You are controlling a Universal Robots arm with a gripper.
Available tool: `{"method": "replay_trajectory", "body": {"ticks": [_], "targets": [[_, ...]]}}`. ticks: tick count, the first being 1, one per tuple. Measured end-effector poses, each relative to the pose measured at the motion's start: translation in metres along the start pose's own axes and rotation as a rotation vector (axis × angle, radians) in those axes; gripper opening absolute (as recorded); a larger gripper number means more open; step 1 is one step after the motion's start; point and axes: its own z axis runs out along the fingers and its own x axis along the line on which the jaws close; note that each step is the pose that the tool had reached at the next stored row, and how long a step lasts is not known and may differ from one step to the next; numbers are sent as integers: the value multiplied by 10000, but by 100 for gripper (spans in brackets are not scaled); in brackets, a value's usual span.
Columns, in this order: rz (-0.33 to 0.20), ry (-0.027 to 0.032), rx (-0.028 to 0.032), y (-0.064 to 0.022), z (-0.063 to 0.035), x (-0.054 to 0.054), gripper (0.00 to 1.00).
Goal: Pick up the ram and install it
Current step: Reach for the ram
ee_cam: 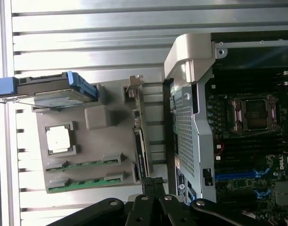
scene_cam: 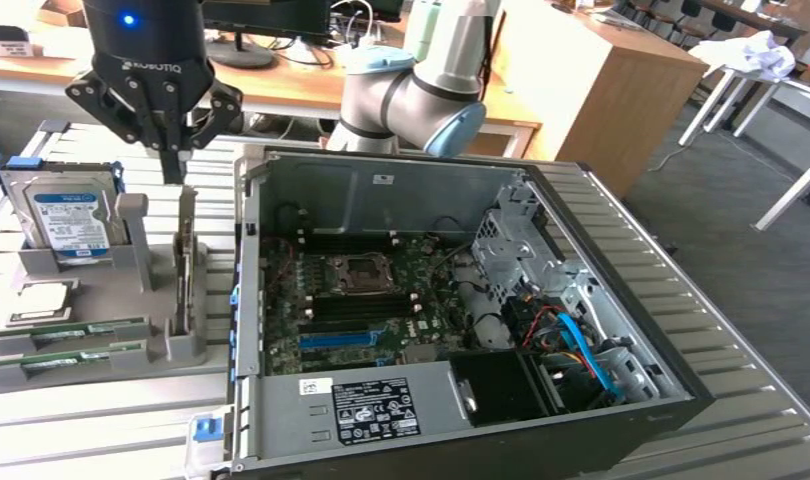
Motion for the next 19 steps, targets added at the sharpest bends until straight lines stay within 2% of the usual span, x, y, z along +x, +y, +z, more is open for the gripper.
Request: {"method": "replay_trajectory", "body": {"ticks": [12,19], "targets": [[0,1,1,-11,-5,143,10],[0,0,0,-22,-8,295,10]]}}
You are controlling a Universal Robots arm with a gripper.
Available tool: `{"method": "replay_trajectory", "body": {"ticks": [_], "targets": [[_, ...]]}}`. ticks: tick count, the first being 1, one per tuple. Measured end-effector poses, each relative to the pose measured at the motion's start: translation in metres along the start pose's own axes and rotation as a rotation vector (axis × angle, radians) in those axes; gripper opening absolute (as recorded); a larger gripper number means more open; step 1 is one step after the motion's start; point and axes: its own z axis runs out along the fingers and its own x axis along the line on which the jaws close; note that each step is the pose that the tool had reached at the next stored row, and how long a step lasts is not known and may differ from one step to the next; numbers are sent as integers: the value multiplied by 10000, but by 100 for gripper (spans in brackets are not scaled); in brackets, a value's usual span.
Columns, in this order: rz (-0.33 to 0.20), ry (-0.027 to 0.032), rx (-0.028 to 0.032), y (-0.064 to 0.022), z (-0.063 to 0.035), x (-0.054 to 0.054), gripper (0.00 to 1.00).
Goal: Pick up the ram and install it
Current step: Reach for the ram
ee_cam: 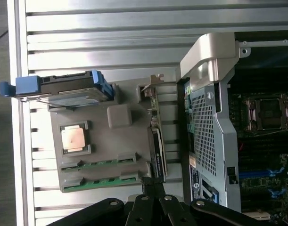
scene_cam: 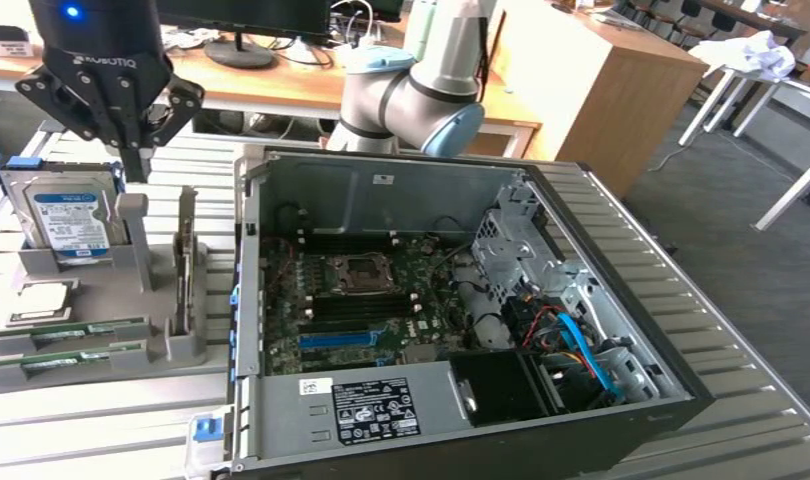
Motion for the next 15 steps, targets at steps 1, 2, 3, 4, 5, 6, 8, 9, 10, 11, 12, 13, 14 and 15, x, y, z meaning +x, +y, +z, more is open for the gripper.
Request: {"method": "replay_trajectory", "body": {"ticks": [1,2,3,4,5,6,8,9,10,11,12,13,14,15], "targets": [[0,0,0,-1,0,17,10],[0,1,0,-2,-1,32,10],[0,0,0,-4,-1,46,10],[0,0,0,-5,-2,62,10],[0,0,0,-6,-2,79,10],[0,0,0,-7,-2,93,10],[1,0,0,-9,-3,118,10],[1,-1,0,-9,-3,121,10],[-1,-1,0,-9,-3,121,10],[0,0,0,-9,-3,121,10],[0,0,0,-9,-3,121,10],[0,0,0,-9,-3,121,10],[0,0,0,-9,-3,122,10],[0,0,0,-9,-3,122,10]]}}
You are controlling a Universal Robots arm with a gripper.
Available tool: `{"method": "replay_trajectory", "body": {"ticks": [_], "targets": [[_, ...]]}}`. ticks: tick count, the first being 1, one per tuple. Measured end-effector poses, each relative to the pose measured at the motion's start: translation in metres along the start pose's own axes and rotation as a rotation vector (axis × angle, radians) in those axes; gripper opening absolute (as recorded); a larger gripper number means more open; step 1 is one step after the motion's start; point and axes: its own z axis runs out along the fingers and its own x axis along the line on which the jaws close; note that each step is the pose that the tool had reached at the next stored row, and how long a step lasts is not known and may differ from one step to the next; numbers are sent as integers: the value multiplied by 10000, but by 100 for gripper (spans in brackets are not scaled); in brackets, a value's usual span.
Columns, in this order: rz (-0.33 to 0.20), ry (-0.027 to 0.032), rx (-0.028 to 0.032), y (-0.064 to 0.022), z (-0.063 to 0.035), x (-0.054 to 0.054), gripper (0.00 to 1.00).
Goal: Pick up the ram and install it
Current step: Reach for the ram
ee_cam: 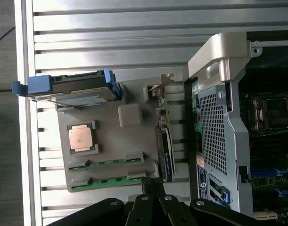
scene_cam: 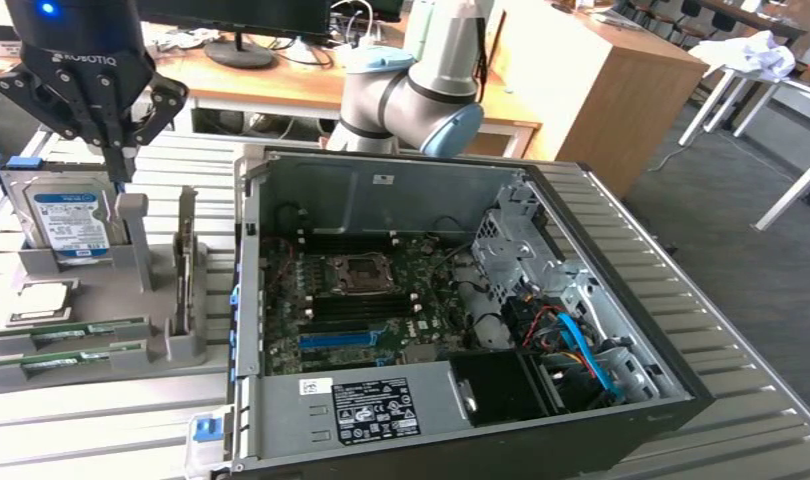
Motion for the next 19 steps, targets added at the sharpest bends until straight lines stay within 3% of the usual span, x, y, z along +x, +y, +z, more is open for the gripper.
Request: {"method": "replay_trajectory", "body": {"ticks": [14,19], "targets": [[0,-1,7,-162,-6,-12,10],[0,-1,12,-166,-7,-12,10]]}}
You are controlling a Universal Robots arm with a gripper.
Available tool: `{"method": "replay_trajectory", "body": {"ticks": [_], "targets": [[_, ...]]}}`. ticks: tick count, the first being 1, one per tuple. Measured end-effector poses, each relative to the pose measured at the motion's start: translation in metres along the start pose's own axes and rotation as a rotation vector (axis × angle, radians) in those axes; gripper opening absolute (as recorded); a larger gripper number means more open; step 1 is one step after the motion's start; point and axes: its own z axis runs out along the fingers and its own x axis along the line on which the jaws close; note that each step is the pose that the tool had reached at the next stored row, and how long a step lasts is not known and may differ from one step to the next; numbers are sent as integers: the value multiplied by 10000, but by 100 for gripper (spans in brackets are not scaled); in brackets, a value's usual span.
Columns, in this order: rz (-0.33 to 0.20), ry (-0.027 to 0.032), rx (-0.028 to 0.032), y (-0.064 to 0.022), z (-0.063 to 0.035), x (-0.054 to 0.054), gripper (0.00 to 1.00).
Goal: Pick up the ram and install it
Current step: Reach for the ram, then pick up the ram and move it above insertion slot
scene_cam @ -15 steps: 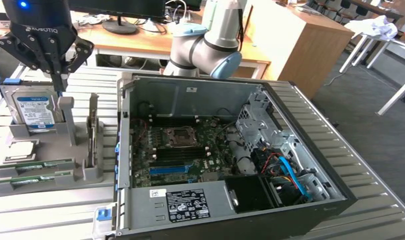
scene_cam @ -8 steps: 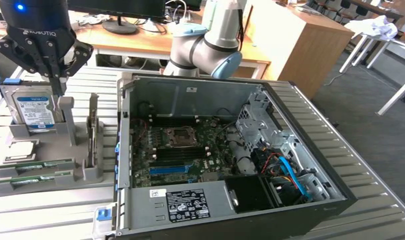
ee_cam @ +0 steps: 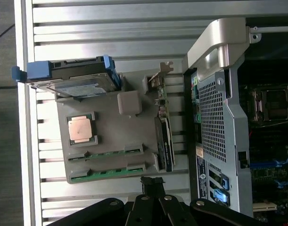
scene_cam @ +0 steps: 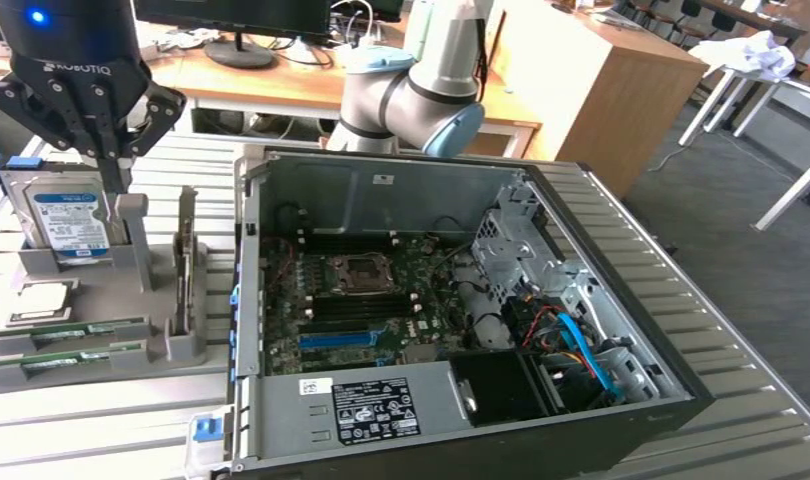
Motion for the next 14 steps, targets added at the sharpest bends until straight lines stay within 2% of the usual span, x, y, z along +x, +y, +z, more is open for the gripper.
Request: {"method": "replay_trajectory", "body": {"ticks": [10,14], "targets": [[-9,0,0,0,0,0,10],[-193,8,-4,0,0,0,10]]}}
